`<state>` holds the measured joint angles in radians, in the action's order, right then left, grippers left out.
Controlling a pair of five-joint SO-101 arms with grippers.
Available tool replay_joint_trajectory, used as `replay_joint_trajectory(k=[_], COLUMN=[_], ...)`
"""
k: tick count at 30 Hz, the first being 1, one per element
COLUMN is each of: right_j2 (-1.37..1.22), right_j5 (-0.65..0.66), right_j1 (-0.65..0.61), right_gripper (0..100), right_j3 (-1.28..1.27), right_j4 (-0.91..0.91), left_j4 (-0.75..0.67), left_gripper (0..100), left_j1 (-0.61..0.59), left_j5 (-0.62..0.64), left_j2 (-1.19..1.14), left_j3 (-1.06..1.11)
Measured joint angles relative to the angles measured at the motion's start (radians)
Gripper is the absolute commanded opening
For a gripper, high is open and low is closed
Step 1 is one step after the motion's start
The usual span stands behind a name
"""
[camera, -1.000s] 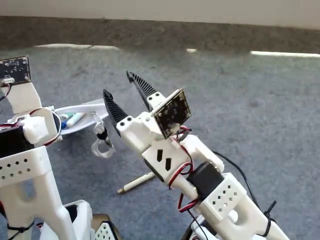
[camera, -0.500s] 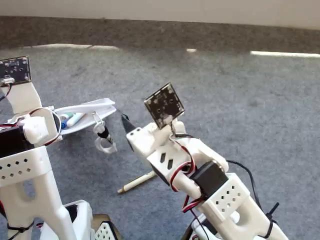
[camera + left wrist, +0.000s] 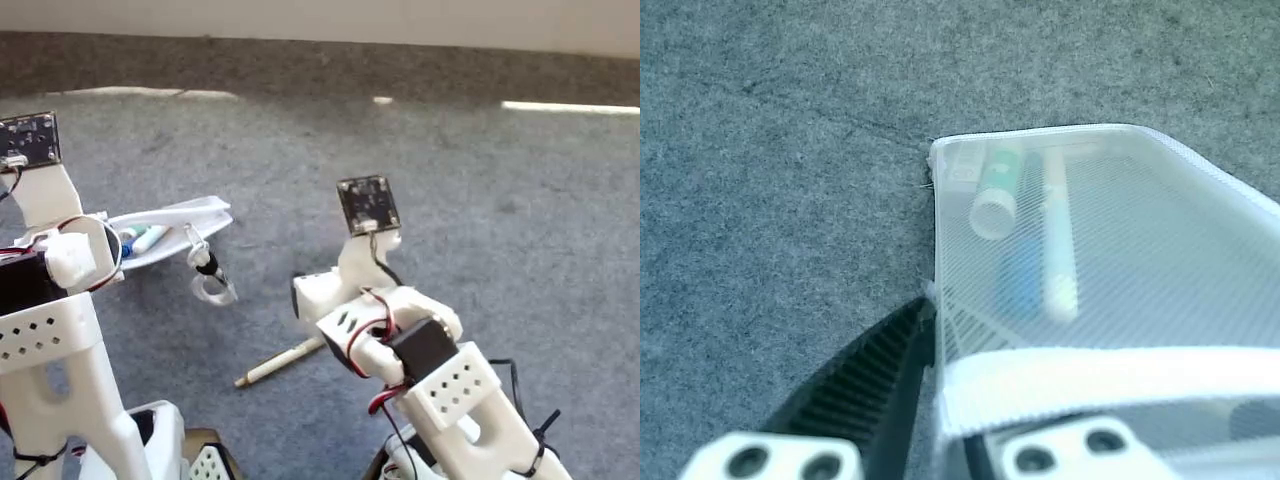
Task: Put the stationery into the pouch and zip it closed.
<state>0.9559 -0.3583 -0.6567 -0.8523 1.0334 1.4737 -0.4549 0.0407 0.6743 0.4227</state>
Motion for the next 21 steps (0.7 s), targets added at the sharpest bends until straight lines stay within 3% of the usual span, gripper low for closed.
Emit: replay_joint_trajectory(k=[11,21], right_j2=[0.0,0.0], right_j5=[-0.115,-0.135], right_j1=[0.04,0.046], right_gripper=[20.6,20.6], right_j3=[-0.11,-0.15], right_j4=[0.0,0.0], left_j4=[0.0,0.0], left_gripper=[1,1], left_j1=[0.0,0.0], left_j5=[0.0,0.0], left_j2=[0.0,0.0], left_j3=[0.0,0.0])
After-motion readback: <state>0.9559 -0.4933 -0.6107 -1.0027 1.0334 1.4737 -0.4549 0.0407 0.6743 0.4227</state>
